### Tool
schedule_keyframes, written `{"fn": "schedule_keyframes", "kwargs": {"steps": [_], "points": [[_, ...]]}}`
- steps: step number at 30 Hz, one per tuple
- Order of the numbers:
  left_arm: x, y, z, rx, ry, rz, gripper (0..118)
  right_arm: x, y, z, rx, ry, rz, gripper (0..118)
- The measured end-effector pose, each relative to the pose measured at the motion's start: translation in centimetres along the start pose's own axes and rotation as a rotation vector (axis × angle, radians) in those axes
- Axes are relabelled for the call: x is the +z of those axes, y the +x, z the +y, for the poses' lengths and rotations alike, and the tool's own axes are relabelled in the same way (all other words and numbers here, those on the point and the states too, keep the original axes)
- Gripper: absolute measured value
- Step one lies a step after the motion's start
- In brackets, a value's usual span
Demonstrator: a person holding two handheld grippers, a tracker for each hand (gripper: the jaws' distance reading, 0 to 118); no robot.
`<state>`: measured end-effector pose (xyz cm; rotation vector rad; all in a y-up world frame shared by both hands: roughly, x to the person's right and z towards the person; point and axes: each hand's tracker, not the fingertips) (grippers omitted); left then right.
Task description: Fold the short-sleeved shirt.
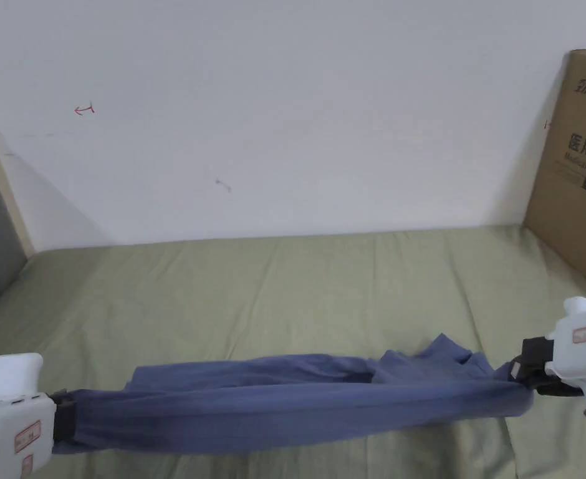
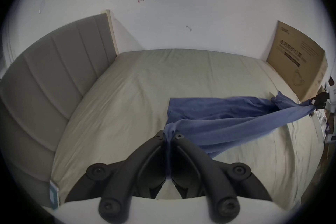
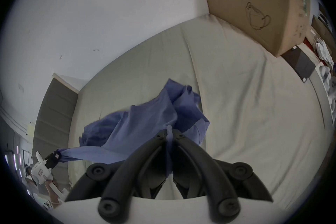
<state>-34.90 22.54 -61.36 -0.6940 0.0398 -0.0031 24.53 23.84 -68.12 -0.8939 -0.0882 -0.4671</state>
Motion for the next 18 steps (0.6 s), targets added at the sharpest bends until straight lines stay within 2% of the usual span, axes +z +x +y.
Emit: {"fn": "schedule_keyframes", "kwargs": {"steps": [4,7,9,13,16,18], "points": [[6.5,-0.8,-6.0,-0.021,0.028,-0.011,3,4.8,1.9,-6.2,-0.001,-0.014,0.015,4],[9.3,-1.3,-11.4,-0.053,0.002,0.033,3,7.6,3.3,-11.6,-0.081,-0.026,0.068,4],[10.8,-1.8,-14.8,-0.069,-0.043,0.017,3,9.3,4.6,-15.3,-0.08,-0.046,0.049,4],[13.5,-3.1,-19.7,-0.012,-0.081,-0.002,3,11.6,6.9,-21.6,-0.07,-0.077,0.022,4],[14.6,-4.1,-22.2,0.009,-0.105,0.011,3,13.5,8.8,-26.2,-0.17,-0.081,0.052,4],[15.3,-4.7,-23.3,0.02,-0.111,0.023,3,14.3,10.1,-28.9,-0.188,-0.111,0.066,4]]}}
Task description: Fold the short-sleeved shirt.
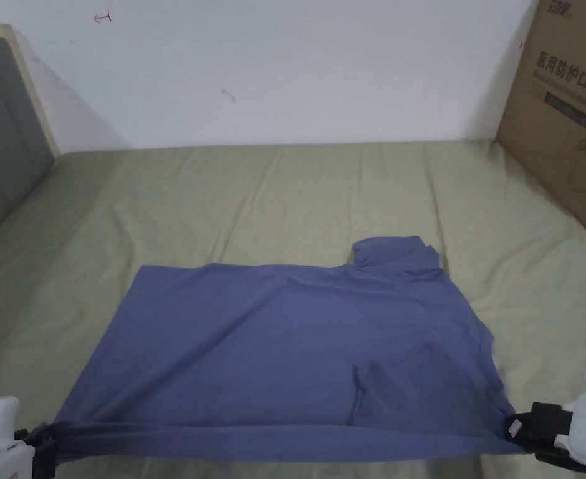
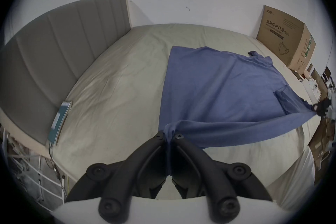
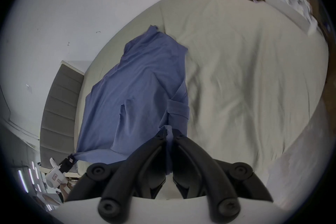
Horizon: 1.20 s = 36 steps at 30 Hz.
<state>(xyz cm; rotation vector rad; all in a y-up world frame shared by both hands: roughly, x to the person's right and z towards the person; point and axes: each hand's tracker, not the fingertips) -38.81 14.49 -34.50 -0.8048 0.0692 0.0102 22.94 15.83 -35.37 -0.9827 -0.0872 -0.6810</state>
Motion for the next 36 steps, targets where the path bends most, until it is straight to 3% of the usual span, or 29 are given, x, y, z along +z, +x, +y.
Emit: {"fn": "schedule_keyframes", "kwargs": {"steps": [9,10,11,13,14,15,16,17,18,20,21,22,25,26,28,29,33,36], "points": [[1.4,-0.1,-2.1,-0.014,-0.002,-0.034,5,0.8,1.9,-3.2,-0.003,0.029,-0.061,5],[1.2,-0.1,-2.1,-0.015,-0.01,-0.037,13,-0.1,2.3,-3.6,0.032,0.015,0.021,18],[1.1,-0.2,-2.1,-0.011,-0.033,-0.034,22,0.1,2.4,-3.5,0.036,0.033,-0.008,38],[1.3,-0.6,-2.2,0.049,-0.078,-0.055,33,0.7,2.5,-3.2,0.096,0.055,-0.042,94],[1.6,-1.1,-2.3,0.096,-0.087,-0.1,43,1.0,2.5,-4.1,0.093,0.052,-0.136,95],[2.0,-1.5,-2.6,0.135,-0.083,-0.128,59,1.5,2.2,-4.5,0.116,0.097,-0.102,95],[2.5,-1.8,-2.9,0.167,-0.068,-0.142,82,2.0,2.0,-4.7,0.137,0.106,-0.093,95],[3.3,-1.9,-3.1,0.186,-0.064,-0.147,98,2.5,1.8,-4.8,0.155,0.113,-0.097,95],[3.9,-2.1,-3.3,0.179,-0.066,-0.142,105,3.0,2.3,-5.1,0.2,0.137,-0.141,95],[5.0,-2.1,-4.1,0.186,-0.054,-0.13,102,3.5,2.1,-5.7,0.264,0.148,-0.159,93],[5.5,-2.1,-4.5,0.184,-0.051,-0.124,94,3.8,1.9,-6.2,0.295,0.147,-0.169,89],[5.9,-2.1,-5.0,0.19,-0.043,-0.118,64,4.3,1.5,-7.2,0.307,0.161,-0.112,60],[6.6,-1.7,-6.3,0.208,-0.041,-0.115,31,5.8,1.5,-9.4,0.309,0.247,-0.18,22],[6.6,-1.4,-6.8,0.195,-0.042,-0.076,3,5.3,1.4,-9.7,0.295,0.25,-0.217,4],[6.6,-1.2,-7.2,0.187,-0.042,-0.056,0,5.0,1.5,-10.2,0.297,0.175,-0.166,4],[6.4,-1.2,-7.2,0.194,-0.04,-0.056,0,5.1,1.8,-10.5,0.255,0.186,-0.149,4],[5.1,-2.3,-5.7,0.251,-0.023,-0.081,0,4.3,1.1,-11.2,0.288,0.153,-0.185,4],[3.2,-3.0,-4.4,0.27,0.003,-0.069,56,3.7,1.2,-11.0,0.265,0.138,-0.172,4]]}}
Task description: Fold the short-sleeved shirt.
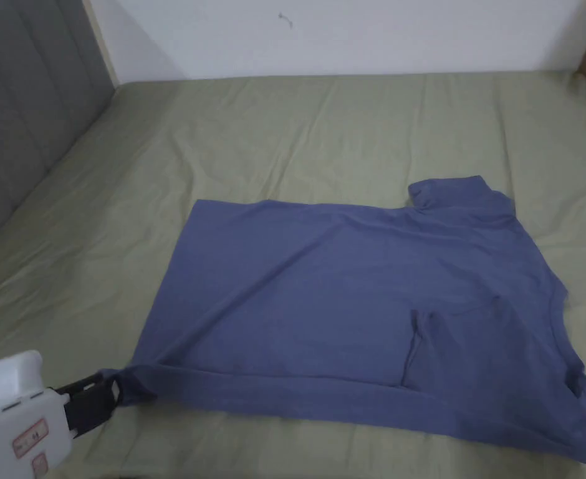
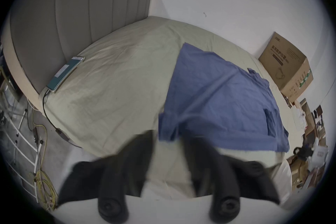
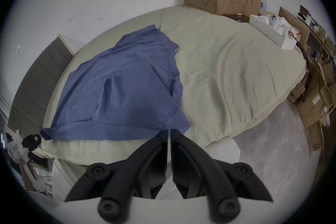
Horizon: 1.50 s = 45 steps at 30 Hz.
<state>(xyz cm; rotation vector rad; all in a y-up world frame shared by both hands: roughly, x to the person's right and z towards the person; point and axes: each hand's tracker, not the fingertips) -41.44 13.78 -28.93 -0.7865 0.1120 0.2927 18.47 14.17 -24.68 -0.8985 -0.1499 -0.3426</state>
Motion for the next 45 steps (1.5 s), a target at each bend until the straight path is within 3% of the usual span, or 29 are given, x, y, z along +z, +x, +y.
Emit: {"fn": "schedule_keyframes", "kwargs": {"steps": [1,2,6,7,8,9,10,12,13,14,16,19,20,21,22,25,28,38,45], "points": [[-0.6,0.5,0.6,0.006,-0.008,-0.004,70,0.0,0.1,0.0,-0.019,-0.004,0.014,4],[-1.4,0.5,1.0,0.019,-0.021,-0.001,73,-0.2,0.1,0.2,-0.028,-0.013,0.021,4],[-4.0,1.4,1.1,0.004,-0.062,-0.027,71,-1.1,0.5,0.2,-0.027,-0.034,0.014,4],[-4.3,1.5,0.9,0.004,-0.079,-0.034,53,-1.5,0.6,0.2,-0.025,-0.04,0.012,4],[-4.7,1.6,0.6,0.019,-0.091,-0.066,18,-1.6,0.7,0.3,-0.02,-0.051,0.019,4],[-5.7,1.3,0.6,0.019,-0.111,-0.084,3,-1.7,0.7,0.4,-0.016,-0.049,0.025,6],[-6.1,1.3,0.4,0.004,-0.108,-0.051,4,-2.0,0.6,0.5,-0.007,-0.047,0.033,17],[-6.5,1.4,0.3,-0.028,-0.127,-0.028,4,-2.6,0.4,1.1,0.037,-0.066,0.037,61],[-6.0,2.0,0.3,-0.03,-0.119,-0.023,4,-3.0,0.3,1.5,0.071,-0.085,0.021,70],[-5.8,2.0,0.3,-0.029,-0.116,-0.027,4,-3.6,0.2,1.9,0.104,-0.094,0.0,70],[-5.6,1.8,0.5,-0.026,-0.108,-0.028,4,-4.8,0.3,2.7,0.15,-0.09,-0.048,69],[-5.2,1.8,0.7,-0.017,-0.109,-0.035,4,-6.8,0.8,3.5,0.112,-0.127,-0.072,67],[-5.2,1.8,0.7,-0.017,-0.11,-0.032,4,-7.3,1.1,3.6,0.09,-0.145,-0.047,56],[-5.1,2.0,0.8,-0.02,-0.113,-0.032,4,-7.6,1.2,3.5,0.047,-0.172,-0.011,25],[-5.0,2.1,0.8,-0.028,-0.116,-0.029,4,-7.7,1.2,3.5,0.009,-0.192,0.025,2],[-4.9,2.2,0.7,-0.051,-0.118,-0.018,4,-8.0,1.1,3.1,0.105,-0.178,-0.044,2],[-4.8,2.1,0.6,-0.063,-0.122,-0.011,4,-7.3,0.9,3.4,0.025,-0.169,-0.016,2],[-3.2,3.1,5.5,-0.058,-0.055,-0.064,4,-3.9,-0.1,10.8,-0.055,-0.041,0.103,2],[-9.1,5.1,11.6,-0.137,-0.076,-0.059,4,-9.6,-2.5,18.1,-0.073,-0.048,0.082,2]]}}
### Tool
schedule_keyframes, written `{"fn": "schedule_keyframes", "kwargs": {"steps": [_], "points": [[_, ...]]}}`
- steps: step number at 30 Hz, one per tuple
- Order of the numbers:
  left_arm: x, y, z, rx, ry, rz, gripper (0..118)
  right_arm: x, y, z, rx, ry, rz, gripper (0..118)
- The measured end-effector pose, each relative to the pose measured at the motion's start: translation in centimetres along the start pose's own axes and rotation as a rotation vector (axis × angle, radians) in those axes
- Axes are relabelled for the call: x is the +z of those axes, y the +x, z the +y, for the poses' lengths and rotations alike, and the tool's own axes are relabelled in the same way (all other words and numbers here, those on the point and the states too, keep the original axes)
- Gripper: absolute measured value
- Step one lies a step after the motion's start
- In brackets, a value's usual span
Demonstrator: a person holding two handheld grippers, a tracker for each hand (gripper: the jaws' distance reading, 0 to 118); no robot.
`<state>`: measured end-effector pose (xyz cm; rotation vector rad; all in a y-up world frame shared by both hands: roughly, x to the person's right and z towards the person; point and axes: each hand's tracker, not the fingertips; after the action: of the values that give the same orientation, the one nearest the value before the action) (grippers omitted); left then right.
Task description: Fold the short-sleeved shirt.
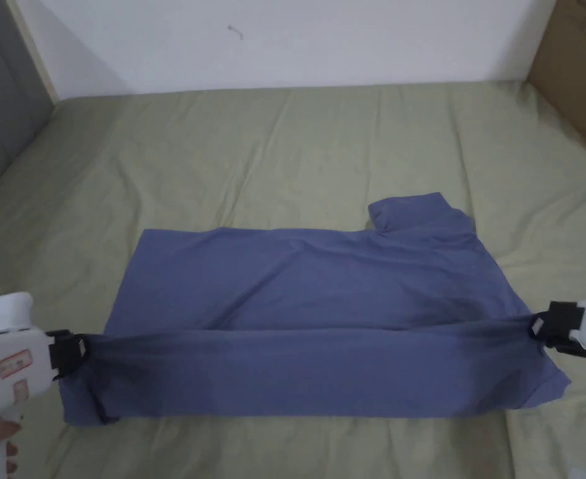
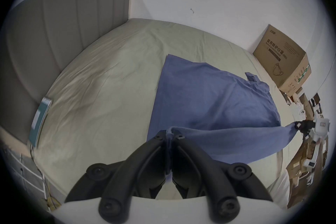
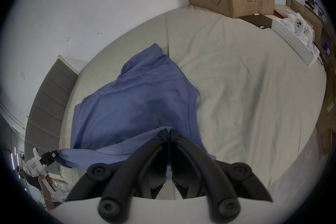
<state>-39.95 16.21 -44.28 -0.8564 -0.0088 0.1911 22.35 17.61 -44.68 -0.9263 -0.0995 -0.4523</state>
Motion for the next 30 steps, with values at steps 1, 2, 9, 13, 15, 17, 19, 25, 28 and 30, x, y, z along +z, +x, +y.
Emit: {"fn": "schedule_keyframes", "kwargs": {"steps": [1,2,9,13,15,17,19,25,28,30], "points": [[-1.0,0.1,0.5,-0.005,-0.013,0.01,4,-1.2,-0.2,0.7,0.008,-0.005,-0.018,2],[-2.0,0.2,0.8,-0.009,-0.016,0.012,5,-2.4,-0.5,1.3,0.002,-0.011,-0.029,2],[-3.6,-0.9,0.4,-0.02,-0.062,0.059,86,-4.5,-1.0,1.4,0.085,-0.022,-0.088,89],[0.1,-2.2,-2.0,0.036,-0.03,0.034,77,-0.5,-0.7,-0.6,0.138,0.037,-0.103,87],[2.1,-2.6,-4.1,0.058,-0.005,0.015,26,1.5,-0.3,-2.3,0.141,0.04,-0.093,65],[3.2,-2.7,-5.7,0.074,0.008,0.019,0,2.4,0.3,-4.1,0.124,0.046,-0.099,6],[3.7,-3.1,-6.9,0.072,-0.018,0.007,0,2.7,1.2,-5.7,0.092,0.013,-0.091,5],[2.1,-3.5,-7.0,0.193,-0.005,-0.053,81,1.8,2.5,-8.9,0.032,-0.045,-0.087,5],[-0.9,-3.0,-6.8,0.161,-0.029,-0.066,96,1.7,2.5,-9.5,0.02,-0.046,-0.088,5],[-3.4,-2.7,-7.1,0.138,-0.128,-0.019,70,1.6,2.4,-9.7,-0.009,-0.045,-0.07,5]]}}
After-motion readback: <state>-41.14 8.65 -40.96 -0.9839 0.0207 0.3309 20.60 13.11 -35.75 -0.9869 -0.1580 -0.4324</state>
